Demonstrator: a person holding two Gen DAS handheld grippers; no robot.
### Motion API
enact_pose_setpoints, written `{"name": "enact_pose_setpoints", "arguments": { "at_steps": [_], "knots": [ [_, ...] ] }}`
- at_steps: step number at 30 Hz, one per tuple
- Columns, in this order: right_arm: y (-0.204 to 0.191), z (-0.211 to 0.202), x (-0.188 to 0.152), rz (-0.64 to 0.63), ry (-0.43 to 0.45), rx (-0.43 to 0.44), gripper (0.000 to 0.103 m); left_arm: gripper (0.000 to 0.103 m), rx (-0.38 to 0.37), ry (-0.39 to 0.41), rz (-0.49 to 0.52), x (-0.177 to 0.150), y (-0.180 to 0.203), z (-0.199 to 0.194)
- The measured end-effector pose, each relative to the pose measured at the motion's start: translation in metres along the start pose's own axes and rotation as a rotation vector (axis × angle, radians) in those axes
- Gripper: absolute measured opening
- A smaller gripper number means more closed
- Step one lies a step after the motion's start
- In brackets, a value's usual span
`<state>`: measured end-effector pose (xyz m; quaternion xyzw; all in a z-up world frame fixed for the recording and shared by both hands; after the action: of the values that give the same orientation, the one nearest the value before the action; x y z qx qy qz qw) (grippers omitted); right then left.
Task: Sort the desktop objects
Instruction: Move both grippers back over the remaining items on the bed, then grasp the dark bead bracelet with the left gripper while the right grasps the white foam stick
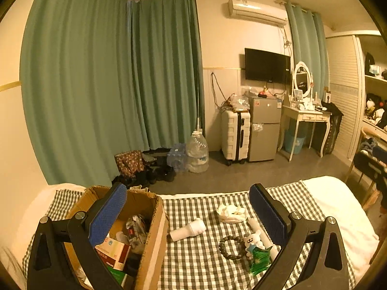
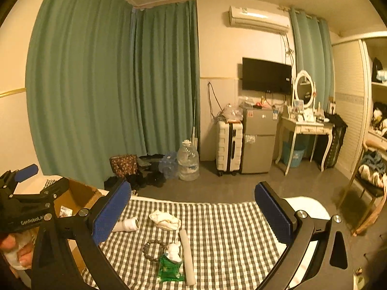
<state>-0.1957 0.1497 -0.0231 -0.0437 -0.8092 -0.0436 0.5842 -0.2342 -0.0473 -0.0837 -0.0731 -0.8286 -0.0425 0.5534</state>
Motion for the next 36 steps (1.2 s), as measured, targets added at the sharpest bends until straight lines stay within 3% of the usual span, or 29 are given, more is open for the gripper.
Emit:
{"name": "enact_pose_setpoints", "arguments": {
  "at_steps": [16, 20, 28, 31, 33, 36],
  "knots": [
    [0.029, 0.069, -0.077, -0.012, -0.125, -0.024, 0.103, 0.103, -0.019, -0.112, 0.041, -0.052, 0.023, 0.059],
    [0.026, 0.091, -0.103, -0.072, -0.178, -0.026, 0.103, 0.103, -0.038, -0.137, 0.043, -0.068, 0.026, 0.077],
    [0.015, 0.117, -0.154, -0.100, -0.304, 0.061, 0.102, 0.103, -0.033, -0.228, 0.095, -0.110, 0.028, 0.119],
    [0.013, 0.125, -0.170, -0.108, -0.347, 0.068, 0.092, 0.099, -0.029, -0.262, 0.111, -0.122, 0.031, 0.133],
    [0.014, 0.132, -0.182, -0.137, -0.378, 0.055, 0.080, 0.099, -0.037, -0.287, 0.114, -0.132, 0.029, 0.141],
    [0.010, 0.143, -0.203, -0.145, -0.448, 0.063, 0.077, 0.096, -0.043, -0.326, 0.122, -0.147, 0.030, 0.151]
  ]
}}
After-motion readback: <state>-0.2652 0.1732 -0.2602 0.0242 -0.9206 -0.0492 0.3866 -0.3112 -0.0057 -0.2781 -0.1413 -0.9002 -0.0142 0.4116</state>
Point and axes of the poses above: each gripper's, at about its wrist camera, not at the fingertips, and z roughly the way its jaws point, y to its right, x to its top, the point moved 8 cm from there along z, roughly the way its jaws point, and after that the axes turned 7 degrees about -x, right-handed, at the moved point
